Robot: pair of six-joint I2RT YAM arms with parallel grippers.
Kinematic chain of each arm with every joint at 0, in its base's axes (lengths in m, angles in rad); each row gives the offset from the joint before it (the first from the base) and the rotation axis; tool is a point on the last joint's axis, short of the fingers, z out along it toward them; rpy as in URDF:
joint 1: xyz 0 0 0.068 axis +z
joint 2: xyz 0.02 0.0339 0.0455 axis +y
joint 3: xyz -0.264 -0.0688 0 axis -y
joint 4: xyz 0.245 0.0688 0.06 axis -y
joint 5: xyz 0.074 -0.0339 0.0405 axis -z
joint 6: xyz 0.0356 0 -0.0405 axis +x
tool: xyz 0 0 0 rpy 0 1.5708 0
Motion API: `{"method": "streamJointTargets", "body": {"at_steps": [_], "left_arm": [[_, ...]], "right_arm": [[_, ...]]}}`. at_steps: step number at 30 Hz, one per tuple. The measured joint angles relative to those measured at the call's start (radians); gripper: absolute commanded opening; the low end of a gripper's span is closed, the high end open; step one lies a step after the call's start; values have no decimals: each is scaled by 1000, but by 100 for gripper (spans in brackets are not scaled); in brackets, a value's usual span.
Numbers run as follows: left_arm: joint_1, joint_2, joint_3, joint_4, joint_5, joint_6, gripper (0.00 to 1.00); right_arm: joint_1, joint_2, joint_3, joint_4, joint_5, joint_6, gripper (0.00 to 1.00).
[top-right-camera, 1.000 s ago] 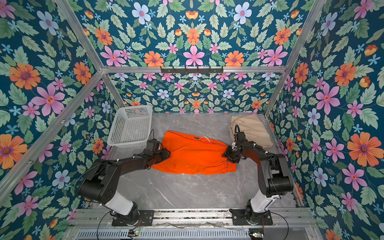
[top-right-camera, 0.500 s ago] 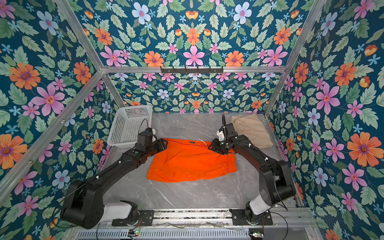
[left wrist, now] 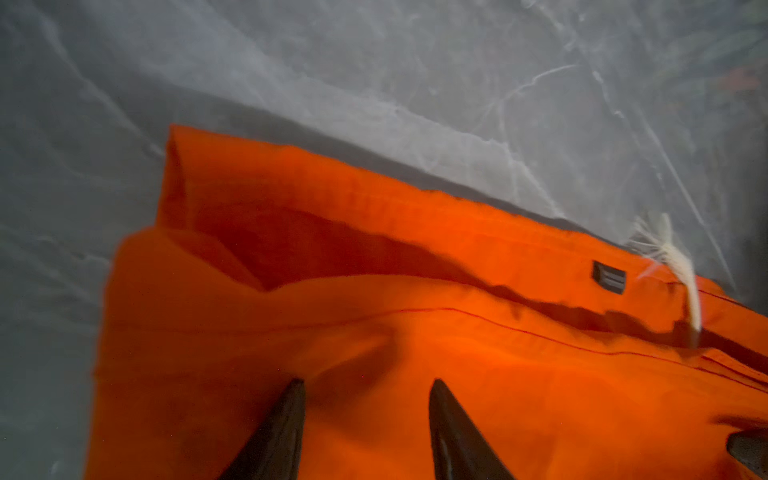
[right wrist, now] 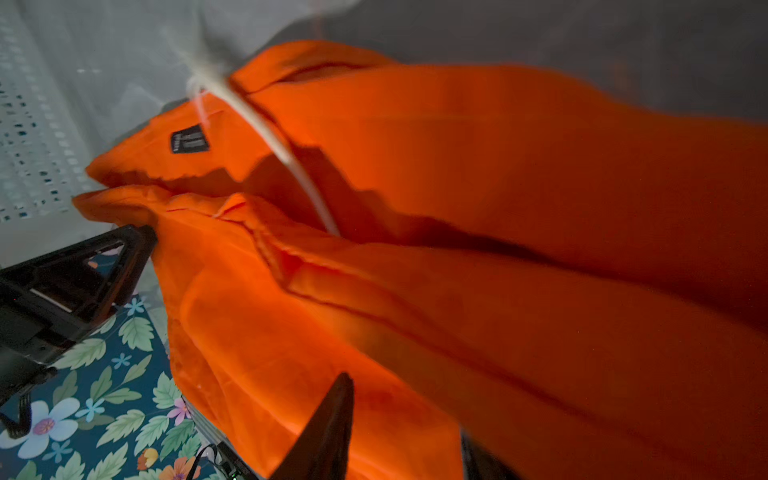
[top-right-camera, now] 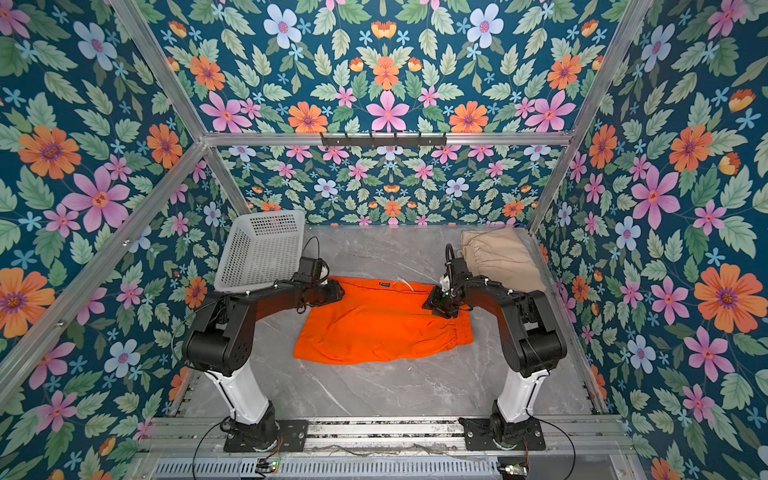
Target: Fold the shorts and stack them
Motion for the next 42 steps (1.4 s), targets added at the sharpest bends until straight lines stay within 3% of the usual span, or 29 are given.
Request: {"method": "streamJointTargets", "body": {"at_steps": [10,14,17,23,27,29,36,42], "left_arm": [[35,12,55,-14,-8,55,56],[23,-80,87,-47,0,76,62],[-18,-177,96,-46,18,102,67],[-197,-280,96,-30,47,200,70],[-386,-243,93,23,103,330,71],[-452,-195,104,34,126,378,71],[-698,37,254,74,174,575,74],[-813,218,398,70,174,718,77]], "right_arm": [[-19,-118,-111,60,-14,35,44],[-34,-274,-69,20,-11,12,46],[-110,-379,-67,-20,-16,-6,47],[-396,-527,-219,-89,-136,-24,46],[-607,-563,-352,-86,-252,-15,46],[-661,-562,-385,-83,-299,-13,46],[-729,-521,-439,-22,-373,11,46],[-750,-512,-444,-7,-375,31,46]]}}
